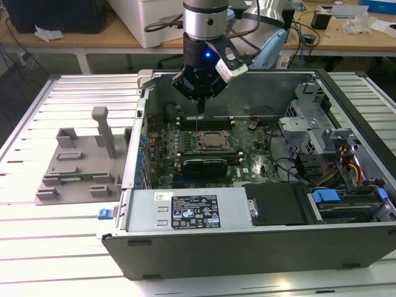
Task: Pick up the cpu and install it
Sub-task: 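Install the first cpu locking lever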
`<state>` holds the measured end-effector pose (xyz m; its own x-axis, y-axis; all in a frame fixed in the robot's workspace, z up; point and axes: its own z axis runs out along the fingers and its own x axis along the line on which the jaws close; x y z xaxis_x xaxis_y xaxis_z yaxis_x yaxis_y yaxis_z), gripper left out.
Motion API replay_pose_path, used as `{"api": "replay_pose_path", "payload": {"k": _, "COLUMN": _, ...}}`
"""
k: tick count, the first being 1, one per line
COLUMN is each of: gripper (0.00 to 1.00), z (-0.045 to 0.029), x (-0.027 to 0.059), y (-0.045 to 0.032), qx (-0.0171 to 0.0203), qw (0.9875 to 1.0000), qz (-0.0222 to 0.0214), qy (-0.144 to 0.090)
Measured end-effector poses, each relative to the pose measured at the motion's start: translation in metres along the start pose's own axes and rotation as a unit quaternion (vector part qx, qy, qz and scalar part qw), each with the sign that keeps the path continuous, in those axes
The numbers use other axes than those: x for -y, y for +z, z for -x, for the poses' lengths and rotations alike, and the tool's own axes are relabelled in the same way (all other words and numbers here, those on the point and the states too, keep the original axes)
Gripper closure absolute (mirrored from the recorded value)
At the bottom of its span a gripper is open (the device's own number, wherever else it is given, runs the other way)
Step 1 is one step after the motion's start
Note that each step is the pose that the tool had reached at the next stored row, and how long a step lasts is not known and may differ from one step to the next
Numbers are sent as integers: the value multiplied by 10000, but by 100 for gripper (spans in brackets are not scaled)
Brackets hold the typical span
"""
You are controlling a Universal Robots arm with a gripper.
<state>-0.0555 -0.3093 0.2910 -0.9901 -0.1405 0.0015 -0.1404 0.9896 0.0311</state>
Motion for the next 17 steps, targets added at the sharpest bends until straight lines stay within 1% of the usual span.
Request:
{"api": "replay_pose_path", "payload": {"k": 4, "gripper": 90, "z": -48, "x": -7, "y": 0, "qx": 0, "qw": 10000, "qz": 0, "qy": -1}}
{"api": "replay_pose_path", "payload": {"k": 12, "gripper": 90, "z": -172, "x": -24, "y": 1, "qx": 0, "qw": 10000, "qz": 0, "qy": -1}}
{"api": "replay_pose_path", "payload": {"k": 17, "gripper": 90, "z": -230, "x": -32, "y": 1, "qx": 0, "qw": 10000, "qz": 0, "qy": 0}}
